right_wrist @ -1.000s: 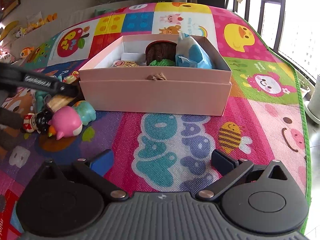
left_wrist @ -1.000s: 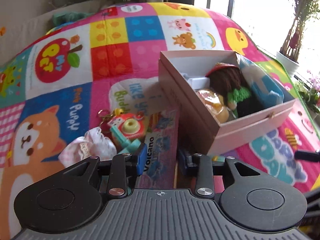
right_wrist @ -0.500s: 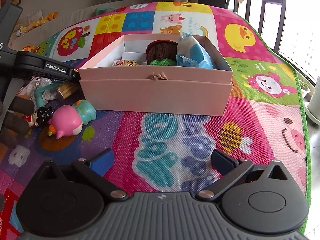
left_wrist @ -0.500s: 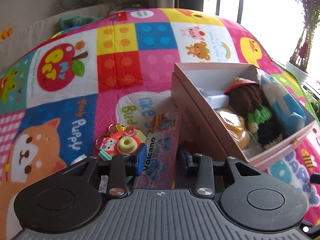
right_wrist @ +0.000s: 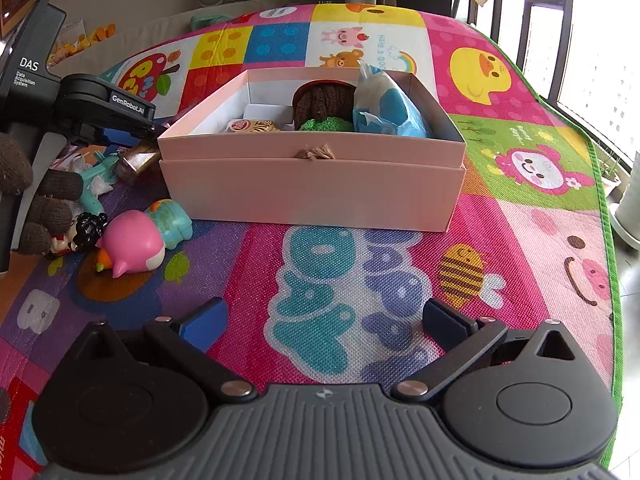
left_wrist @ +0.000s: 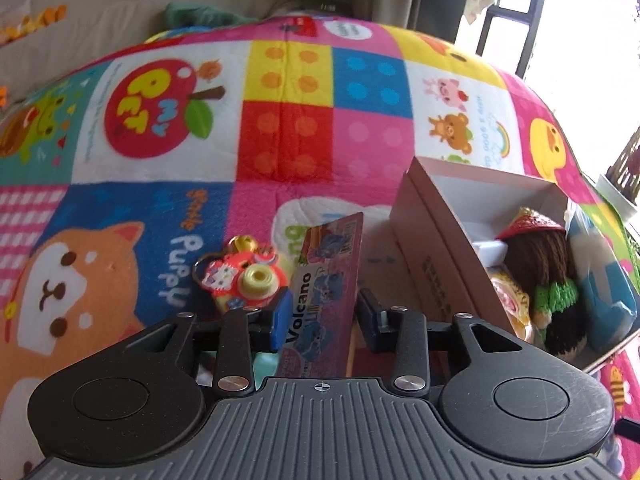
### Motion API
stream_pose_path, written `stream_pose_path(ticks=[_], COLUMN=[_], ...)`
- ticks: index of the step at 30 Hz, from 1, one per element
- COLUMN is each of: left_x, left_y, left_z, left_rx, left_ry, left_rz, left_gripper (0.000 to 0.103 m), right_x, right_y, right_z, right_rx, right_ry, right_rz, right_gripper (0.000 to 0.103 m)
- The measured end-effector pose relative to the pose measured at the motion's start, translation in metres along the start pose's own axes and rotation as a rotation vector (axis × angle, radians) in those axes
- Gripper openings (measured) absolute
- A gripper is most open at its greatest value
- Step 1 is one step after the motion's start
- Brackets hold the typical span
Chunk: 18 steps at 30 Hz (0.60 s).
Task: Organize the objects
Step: 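Grasp the Volcano toy card with the left gripper and lift it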
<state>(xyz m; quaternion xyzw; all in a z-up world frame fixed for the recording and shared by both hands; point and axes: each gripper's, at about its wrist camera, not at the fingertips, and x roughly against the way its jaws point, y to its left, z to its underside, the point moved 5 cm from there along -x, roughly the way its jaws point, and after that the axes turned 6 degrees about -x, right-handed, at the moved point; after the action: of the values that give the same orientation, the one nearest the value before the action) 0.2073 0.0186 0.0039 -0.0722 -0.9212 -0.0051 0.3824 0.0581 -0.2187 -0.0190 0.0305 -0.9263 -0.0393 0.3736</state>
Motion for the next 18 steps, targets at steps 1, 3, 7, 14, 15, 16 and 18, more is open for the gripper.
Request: stream_pose_path(ticks=[1,3,7,14,15,16,18], left_x=[0.001,-0.005,-0.013,0.017,0.028,0.04,0.066], left_y=[0.0,0.002,0.002,-0.01,-0.012,-0.015,-0.019], left_z=[0.002,0.006,0.007,0.013,0.015,0.018,0.028], left_rx=[-0.013,-0.024,-0.023,-0.039,-0.039,-0.04,-0.039], left_ry=[0.015,0.064,0.038,-0.021,-0.034,-0.047,-0.074], left_rz=[0.0,-0.005,-0.021,0.05,0.069,0.091,0.138], left_gripper=[0.049,0.055,0.053,0.049,0.049,0.049,0.049], right_x=[0.0,0.0,-0.001,-0.002,-0.002,-0.002,-0.002], right_y=[0.0,0.0,0.001,0.0,-0.001,-0.001,-0.001], right_z=[0.0,0.0,0.0,0.0,0.0,0.0,0.0], right_rx=[0.0,0.001,0.002,0.003,0.002,0.004,0.009], right_ry=[0.0,0.0,0.0,0.004,0.007,0.009,0.012], right_rz=[0.0,-0.001,-0.004,-0.007,-0.01,-0.013,-0.013], right_gripper=[0.103,0.103,0.103,0.103,0.103,0.103,0.103])
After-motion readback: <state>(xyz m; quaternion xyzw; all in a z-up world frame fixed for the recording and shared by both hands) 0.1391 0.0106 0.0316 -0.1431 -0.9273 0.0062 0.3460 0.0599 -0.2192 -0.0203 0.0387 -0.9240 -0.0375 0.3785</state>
